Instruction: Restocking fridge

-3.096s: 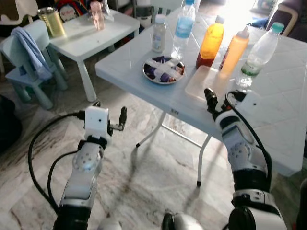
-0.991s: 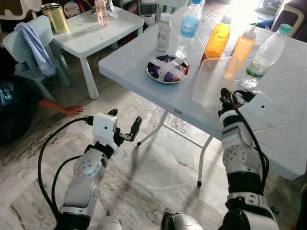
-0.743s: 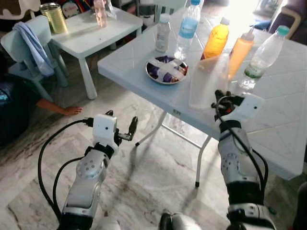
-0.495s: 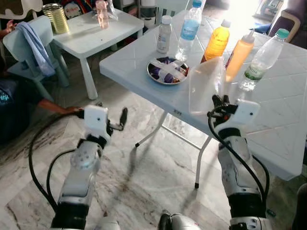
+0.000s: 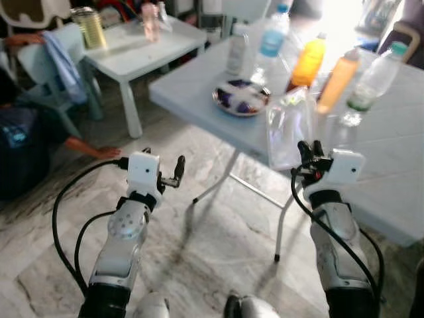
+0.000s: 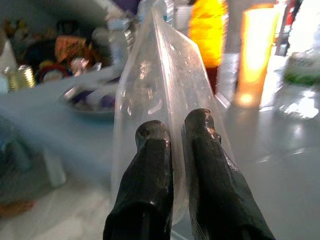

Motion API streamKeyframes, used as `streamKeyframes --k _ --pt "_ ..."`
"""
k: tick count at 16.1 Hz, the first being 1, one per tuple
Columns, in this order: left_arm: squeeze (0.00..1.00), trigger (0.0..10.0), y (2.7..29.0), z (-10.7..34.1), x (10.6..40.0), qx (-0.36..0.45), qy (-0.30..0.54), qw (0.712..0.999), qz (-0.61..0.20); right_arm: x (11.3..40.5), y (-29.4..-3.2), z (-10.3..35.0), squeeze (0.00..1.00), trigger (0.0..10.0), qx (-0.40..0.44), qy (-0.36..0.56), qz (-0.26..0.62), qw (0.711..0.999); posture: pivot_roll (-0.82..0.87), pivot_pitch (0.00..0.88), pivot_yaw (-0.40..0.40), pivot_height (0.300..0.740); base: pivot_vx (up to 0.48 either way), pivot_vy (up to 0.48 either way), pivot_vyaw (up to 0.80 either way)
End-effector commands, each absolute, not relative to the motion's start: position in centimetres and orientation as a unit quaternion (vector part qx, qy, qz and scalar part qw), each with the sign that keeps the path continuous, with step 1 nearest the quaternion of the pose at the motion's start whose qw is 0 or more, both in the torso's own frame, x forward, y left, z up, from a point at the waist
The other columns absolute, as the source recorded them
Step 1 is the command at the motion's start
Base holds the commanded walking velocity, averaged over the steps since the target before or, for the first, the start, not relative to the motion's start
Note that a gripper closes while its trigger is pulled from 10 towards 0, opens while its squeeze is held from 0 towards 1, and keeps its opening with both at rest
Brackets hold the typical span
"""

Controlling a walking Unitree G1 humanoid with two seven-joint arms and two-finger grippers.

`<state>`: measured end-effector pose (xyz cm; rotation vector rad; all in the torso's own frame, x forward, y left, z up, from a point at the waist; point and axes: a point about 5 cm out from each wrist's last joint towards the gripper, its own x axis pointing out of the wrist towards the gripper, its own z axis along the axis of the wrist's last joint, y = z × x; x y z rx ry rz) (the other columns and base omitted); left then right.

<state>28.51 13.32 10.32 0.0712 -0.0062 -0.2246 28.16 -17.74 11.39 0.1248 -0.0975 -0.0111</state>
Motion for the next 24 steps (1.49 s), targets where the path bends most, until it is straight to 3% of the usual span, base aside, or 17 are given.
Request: streamKeyframes --k 1,6,14,19,24 --pt "0.00 10.0 13.7 10.3 28.3 0.042 -0.004 0.994 -0.103 28.0 -17.0 10.8 0.00 10.0 0.067 -0.032 0.009 0.997 0.09 0.043 -0.065 0.740 -0.251 0.412 0.00" --pt "0.00 10.0 13.7 10.0 27.9 0.044 -0.004 0.994 -0.096 28.2 -15.8 11.0 0.00 10.0 0.040 -0.036 0.058 0.997 0.11 0.042 -0.078 0.740 -0.248 0.414 0.42" --pt "0.00 10.0 13.8 10.6 28.4 0.054 -0.018 0.993 -0.101 29.0 -14.9 11.6 0.00 10.0 0.042 -0.047 0.090 0.994 0.11 0.040 -0.073 0.740 0.000 0.000 0.80" --pt "0.00 10.0 17.7 7.4 27.4 0.060 0.036 0.997 -0.044 28.9 -15.5 9.4 0.00 10.0 0.051 -0.012 0.073 0.996 0.12 0.041 -0.089 0.740 0.000 0.000 0.80" --pt "0.00 10.0 16.7 8.6 28.1 0.054 0.010 0.998 -0.042 30.1 -14.7 11.3 0.00 10.0 0.043 -0.048 0.096 0.993 0.12 0.035 -0.076 0.740 0.000 0.000 0.80"
